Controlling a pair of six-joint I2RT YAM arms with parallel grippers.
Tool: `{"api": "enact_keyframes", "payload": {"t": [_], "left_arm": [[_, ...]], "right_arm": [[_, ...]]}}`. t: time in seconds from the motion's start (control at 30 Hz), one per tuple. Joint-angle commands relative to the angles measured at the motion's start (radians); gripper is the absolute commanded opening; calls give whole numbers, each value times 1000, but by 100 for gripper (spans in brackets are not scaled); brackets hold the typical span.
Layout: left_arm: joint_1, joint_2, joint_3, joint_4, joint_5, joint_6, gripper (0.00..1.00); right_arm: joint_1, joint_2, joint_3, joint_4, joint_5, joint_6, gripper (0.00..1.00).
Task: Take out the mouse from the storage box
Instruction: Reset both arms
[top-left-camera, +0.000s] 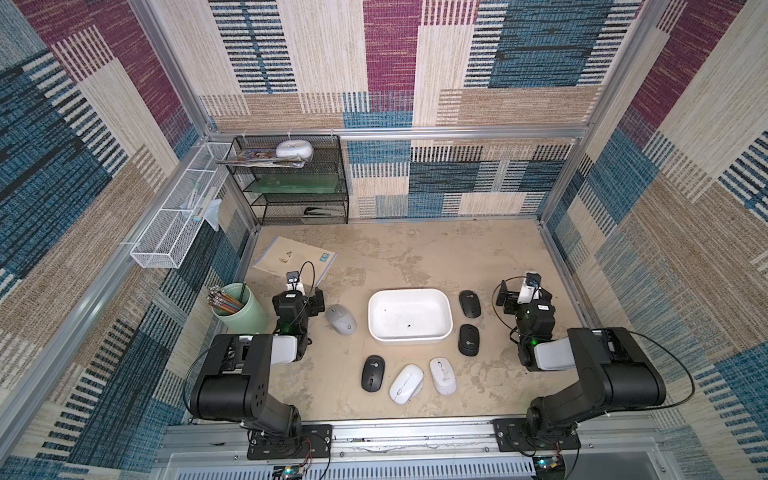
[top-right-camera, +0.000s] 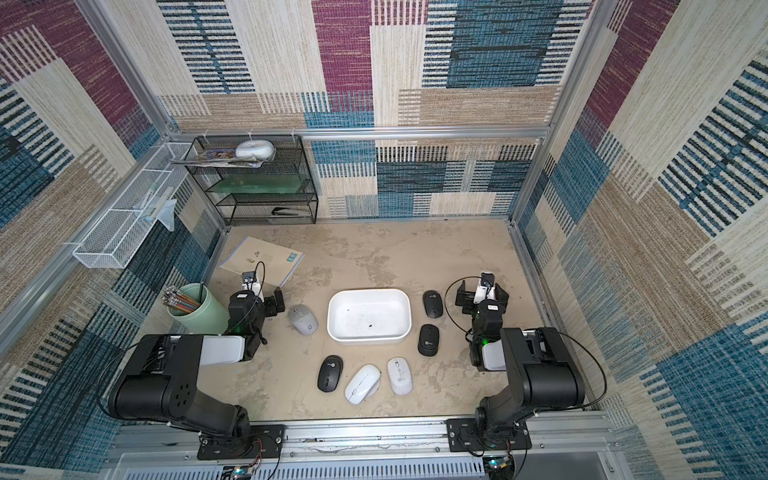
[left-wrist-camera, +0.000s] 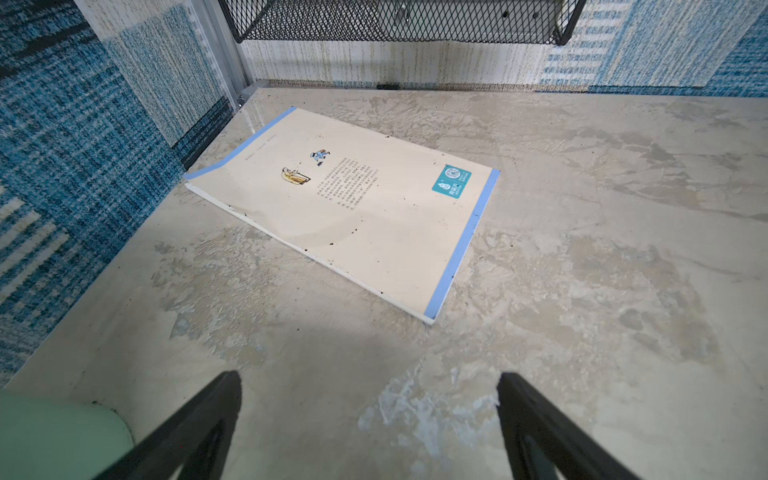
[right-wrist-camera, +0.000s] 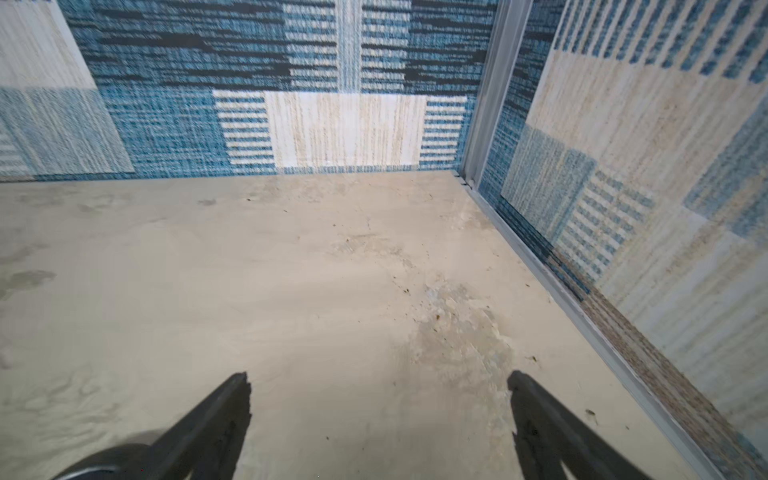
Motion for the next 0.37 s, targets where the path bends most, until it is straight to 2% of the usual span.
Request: {"api": "enact_keyframes", "payload": {"t": [0.0, 0.33], "left_arm": [[0, -3, 5, 21, -5, 3, 99], [-1, -2, 6, 19, -2, 6, 99]], "right_arm": [[-2, -5, 4, 14, -27, 17, 99], [-2, -4, 3, 19, -26, 16, 99]]}}
